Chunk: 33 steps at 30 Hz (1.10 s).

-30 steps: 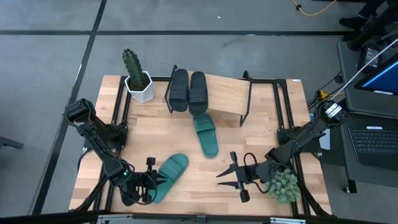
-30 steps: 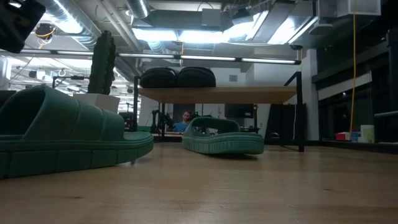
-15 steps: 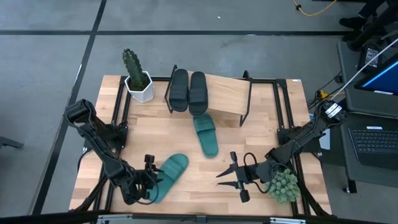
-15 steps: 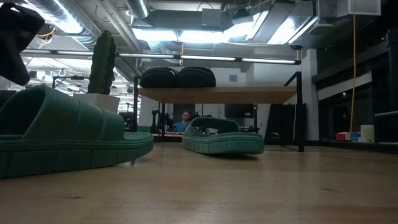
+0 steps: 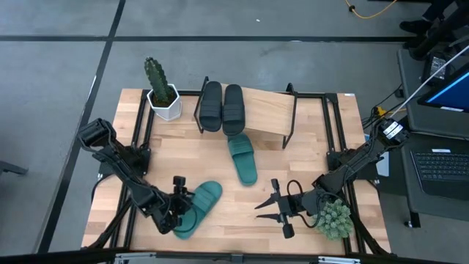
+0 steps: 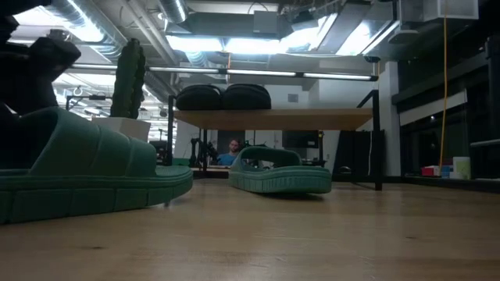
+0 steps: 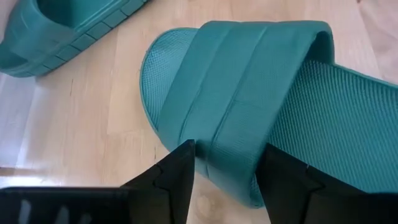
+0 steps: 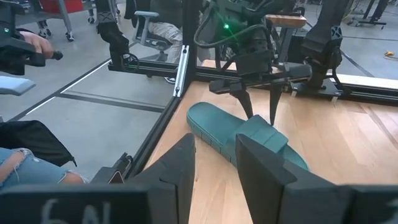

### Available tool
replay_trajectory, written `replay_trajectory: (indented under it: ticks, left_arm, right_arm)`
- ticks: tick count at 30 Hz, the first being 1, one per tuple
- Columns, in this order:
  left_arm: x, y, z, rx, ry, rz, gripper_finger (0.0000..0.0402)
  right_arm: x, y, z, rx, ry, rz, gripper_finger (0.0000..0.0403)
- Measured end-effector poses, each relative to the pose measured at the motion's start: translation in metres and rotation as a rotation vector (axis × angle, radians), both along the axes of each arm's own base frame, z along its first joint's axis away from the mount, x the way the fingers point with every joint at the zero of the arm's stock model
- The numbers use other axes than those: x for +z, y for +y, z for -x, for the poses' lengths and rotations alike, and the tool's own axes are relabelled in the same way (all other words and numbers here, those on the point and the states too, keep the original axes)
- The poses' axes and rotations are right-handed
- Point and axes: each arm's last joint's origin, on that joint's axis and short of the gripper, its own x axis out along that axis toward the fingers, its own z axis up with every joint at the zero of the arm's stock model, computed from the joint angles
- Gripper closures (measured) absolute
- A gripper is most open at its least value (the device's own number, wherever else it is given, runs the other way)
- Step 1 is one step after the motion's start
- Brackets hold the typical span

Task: Pick and place slides into the shelf
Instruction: Put the bottom green slide on the shelf

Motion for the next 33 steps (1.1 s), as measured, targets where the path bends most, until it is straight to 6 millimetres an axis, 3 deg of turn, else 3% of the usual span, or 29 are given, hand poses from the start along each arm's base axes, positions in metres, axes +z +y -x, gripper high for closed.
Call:
replay_trajectory:
  ticks: [17, 24, 33]
  left_arm:
    - [0.009, -0.010, -0.010, -0.021, -0.012, 0.149, 0.0249]
    - [0.021, -0.016, -0.014, -0.066, -0.015, 0.126, 0.0249]
    - [0.022, -0.018, -0.014, -0.076, 0.012, 0.152, 0.0249]
  right_arm:
    - [-0.001, -0.001, -0.001, -0.004, 0.005, 0.006, 0.0286]
    - [-0.001, -0.001, -0.001, -0.004, 0.005, 0.006, 0.0286]
    - [-0.001, -0.001, -0.001, -0.003, 0.007, 0.010, 0.0286]
